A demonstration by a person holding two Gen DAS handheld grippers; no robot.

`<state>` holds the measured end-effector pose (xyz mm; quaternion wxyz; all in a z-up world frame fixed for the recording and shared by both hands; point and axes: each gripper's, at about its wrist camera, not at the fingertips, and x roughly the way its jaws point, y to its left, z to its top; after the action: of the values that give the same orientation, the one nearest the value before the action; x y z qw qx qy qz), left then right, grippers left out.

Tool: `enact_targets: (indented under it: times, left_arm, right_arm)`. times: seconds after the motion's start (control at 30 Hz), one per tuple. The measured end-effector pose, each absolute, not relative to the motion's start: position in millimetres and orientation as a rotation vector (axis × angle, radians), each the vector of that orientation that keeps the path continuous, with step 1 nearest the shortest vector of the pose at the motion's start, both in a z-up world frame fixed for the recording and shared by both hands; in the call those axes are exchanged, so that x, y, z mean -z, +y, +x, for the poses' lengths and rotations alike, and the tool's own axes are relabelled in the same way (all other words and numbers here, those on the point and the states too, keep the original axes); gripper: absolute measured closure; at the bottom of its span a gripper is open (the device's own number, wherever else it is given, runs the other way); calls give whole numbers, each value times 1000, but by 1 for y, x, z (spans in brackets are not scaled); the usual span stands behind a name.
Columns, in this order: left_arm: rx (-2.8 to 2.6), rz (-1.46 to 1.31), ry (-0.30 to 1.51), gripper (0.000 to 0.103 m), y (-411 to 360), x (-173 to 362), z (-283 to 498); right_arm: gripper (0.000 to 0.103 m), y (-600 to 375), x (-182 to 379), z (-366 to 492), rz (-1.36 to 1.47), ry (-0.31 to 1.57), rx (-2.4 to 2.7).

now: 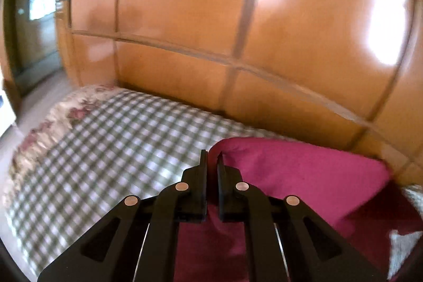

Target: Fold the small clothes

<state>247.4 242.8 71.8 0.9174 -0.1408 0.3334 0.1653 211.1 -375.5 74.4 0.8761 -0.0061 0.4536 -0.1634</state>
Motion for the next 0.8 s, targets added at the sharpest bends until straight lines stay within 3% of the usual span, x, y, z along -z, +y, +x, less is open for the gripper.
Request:
enact_targets:
  times: [0.03, 0.07, 0.1, 0.13, 0.17, 0.2, 0.33, 0.53, 0.6, 0.7, 0.73, 0.77, 0.8]
  left_arm:
    - [-356, -302, 707, 98, 246, -69, 255]
    - [-371, -311, 734, 94, 250, -65, 262]
    - [-381, -316, 755, 76, 251, -62, 264]
    - [-387, -320, 759, 45, 251, -59, 262]
    - [-395, -318, 743, 29, 248, -57, 256]
    - [-408, -312, 705, 16, 246, -56, 245]
    - [-308, -302, 732, 16, 235, -42, 215]
    - [56, -406, 850, 32, 191, 2, 146]
    - [162, -457, 906, 32, 175, 23, 131]
    - [238, -491, 979, 36, 146, 49, 115]
    - [247, -512, 997, 37, 139, 57, 112]
    - [247, -517, 993, 37, 135, 60, 111]
    - [254, -511, 986, 56, 130, 60, 110]
  right_arm:
    - [94, -391, -72, 220, -13, 952, 385]
    - [85, -406, -68, 231, -1, 953, 445]
    - [73, -416, -65, 238, 21, 950, 478]
    - [33, -427, -65, 240, 47, 940, 498]
    - [9, -434, -66, 239, 64, 912, 522]
    - [8, -439, -69, 236, 70, 880, 554]
    - [7, -442, -74, 206, 128, 880, 527]
    - [7, -392, -56, 120, 286, 1043, 167]
    - [12, -371, -36, 92, 343, 1136, 54]
    - [28, -344, -8, 70, 365, 1236, -8]
    - [40, -340, 1, 67, 370, 1260, -18]
    - [45, -334, 8, 65, 365, 1281, -23]
    - [45, -326, 8, 63, 315, 1261, -11]
